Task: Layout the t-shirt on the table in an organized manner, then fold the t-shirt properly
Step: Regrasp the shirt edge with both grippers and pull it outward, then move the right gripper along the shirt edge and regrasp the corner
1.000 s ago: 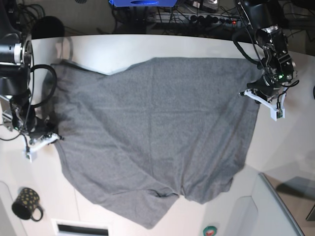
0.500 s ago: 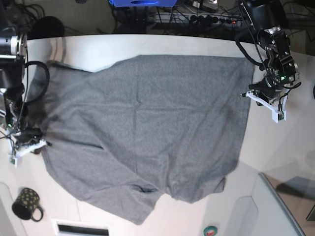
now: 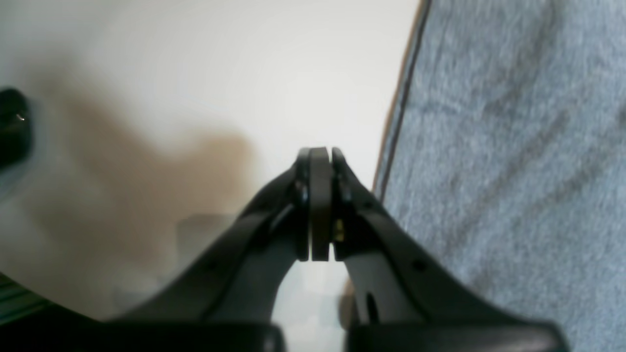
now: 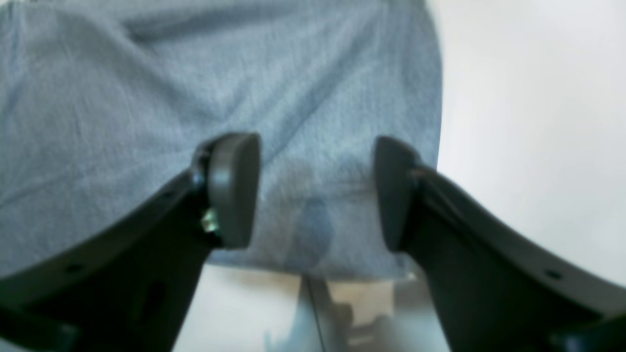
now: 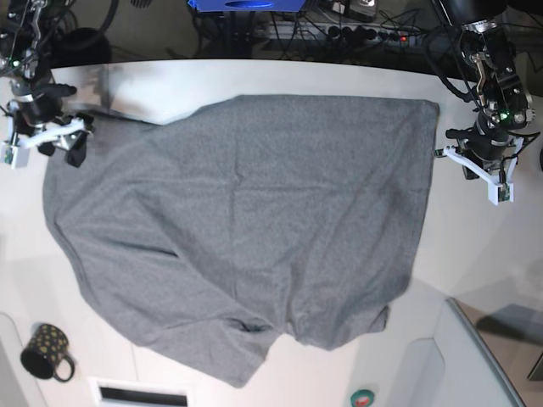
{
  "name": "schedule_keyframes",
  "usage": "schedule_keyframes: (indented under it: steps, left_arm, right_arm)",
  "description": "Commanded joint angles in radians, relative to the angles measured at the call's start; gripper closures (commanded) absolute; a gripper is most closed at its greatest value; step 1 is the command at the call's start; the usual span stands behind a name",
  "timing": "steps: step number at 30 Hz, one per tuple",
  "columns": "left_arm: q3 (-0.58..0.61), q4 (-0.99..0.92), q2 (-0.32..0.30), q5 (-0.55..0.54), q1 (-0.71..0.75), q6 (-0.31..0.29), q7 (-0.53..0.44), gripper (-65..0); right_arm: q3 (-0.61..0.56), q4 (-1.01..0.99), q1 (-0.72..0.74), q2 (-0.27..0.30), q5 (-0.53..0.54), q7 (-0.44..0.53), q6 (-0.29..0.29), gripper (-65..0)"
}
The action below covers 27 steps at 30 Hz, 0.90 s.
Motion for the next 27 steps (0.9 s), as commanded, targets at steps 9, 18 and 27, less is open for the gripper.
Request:
schedule_keyframes:
  steps: [9, 18, 27]
  left_arm:
    - [0.001, 0.012, -0.008, -0.001, -0.007, 0.001, -0.015, 0.0]
    - [-0.002, 0.007, -0.009, -0.001, -0.004, 0.001, -0.015, 0.0]
    - [-0.002, -0.065, -0.011, -0.001, -0.006, 0.001, -0.015, 0.0]
  right_arm:
    - [0.015, -0.069, -0.03, -0.01, 0.011, 0.026, 0.001, -43.7]
    - [0.022, -0.072, -0.03, -0.059, 0.011, -0.015, 0.001, -44.3]
    - [0.018, -0.072, 0.012, -0.059, 0.011, -0.042, 0.001, -4.8]
